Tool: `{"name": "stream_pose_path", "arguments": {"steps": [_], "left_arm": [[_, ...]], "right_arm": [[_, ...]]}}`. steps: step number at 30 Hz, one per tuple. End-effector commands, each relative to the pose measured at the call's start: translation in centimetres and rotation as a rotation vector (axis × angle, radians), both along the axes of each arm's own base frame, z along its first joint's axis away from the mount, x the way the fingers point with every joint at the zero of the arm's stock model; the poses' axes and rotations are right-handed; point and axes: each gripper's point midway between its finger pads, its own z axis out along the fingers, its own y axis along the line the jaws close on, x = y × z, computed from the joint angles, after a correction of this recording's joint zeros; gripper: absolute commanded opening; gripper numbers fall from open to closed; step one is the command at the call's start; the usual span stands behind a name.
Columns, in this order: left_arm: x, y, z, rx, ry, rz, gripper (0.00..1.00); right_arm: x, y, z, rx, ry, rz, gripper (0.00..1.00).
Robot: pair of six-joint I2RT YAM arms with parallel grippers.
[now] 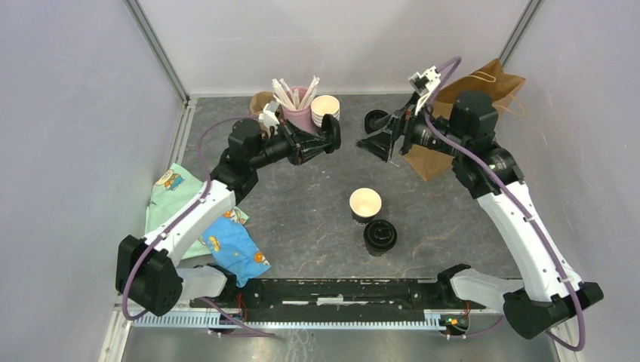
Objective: Pack the takeout coffee
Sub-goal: Close the cup lid on the coffee cup.
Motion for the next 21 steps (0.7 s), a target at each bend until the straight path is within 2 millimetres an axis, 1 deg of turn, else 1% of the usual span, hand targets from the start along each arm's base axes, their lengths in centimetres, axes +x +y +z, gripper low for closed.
{"name": "stream_pose_path", "arguments": {"steps": [1, 3, 7, 9, 11, 15, 18, 21], "left_arm": [[-4.2, -0.3, 11.5, -0.468, -0.252, -0.219, 0.08], [-4.8, -0.2, 12.4, -0.517, -0.281, -0.259, 0.07], [-5.4, -0.4, 13.2, -0.563, -0.308, -0.335, 0.06], [-5.5, -0.6, 13.1, -0.562, -0.304, -0.359, 0.05], [-5.4, -0.8, 12.9, -0.556, -0.301, -0.369, 0.05], [-5.0, -1.2, 12.4, -0.535, -0.291, -0.380, 0.05], [-4.5, -1.5, 11.9, -0.521, -0.278, -0.373, 0.05], [-4.3, -1.5, 11.7, -0.516, -0.272, -0.370, 0.05]], "right_arm": [[-3.9, 4.2, 3.8, 0.345, 0.050, 0.329, 0.98], [-4.4, 4.5, 4.5, 0.426, 0.087, 0.363, 0.98], [-3.9, 4.9, 4.5, 0.439, 0.134, 0.374, 0.98], [-4.0, 5.0, 4.8, 0.461, 0.147, 0.386, 0.98], [-4.4, 5.0, 5.6, 0.504, 0.143, 0.411, 0.98], [-4.2, 5.2, 6.2, 0.518, 0.126, 0.409, 0.98], [-3.8, 5.8, 6.2, 0.502, 0.129, 0.400, 0.98], [-2.8, 6.4, 5.7, 0.469, 0.127, 0.370, 0.98]]}}
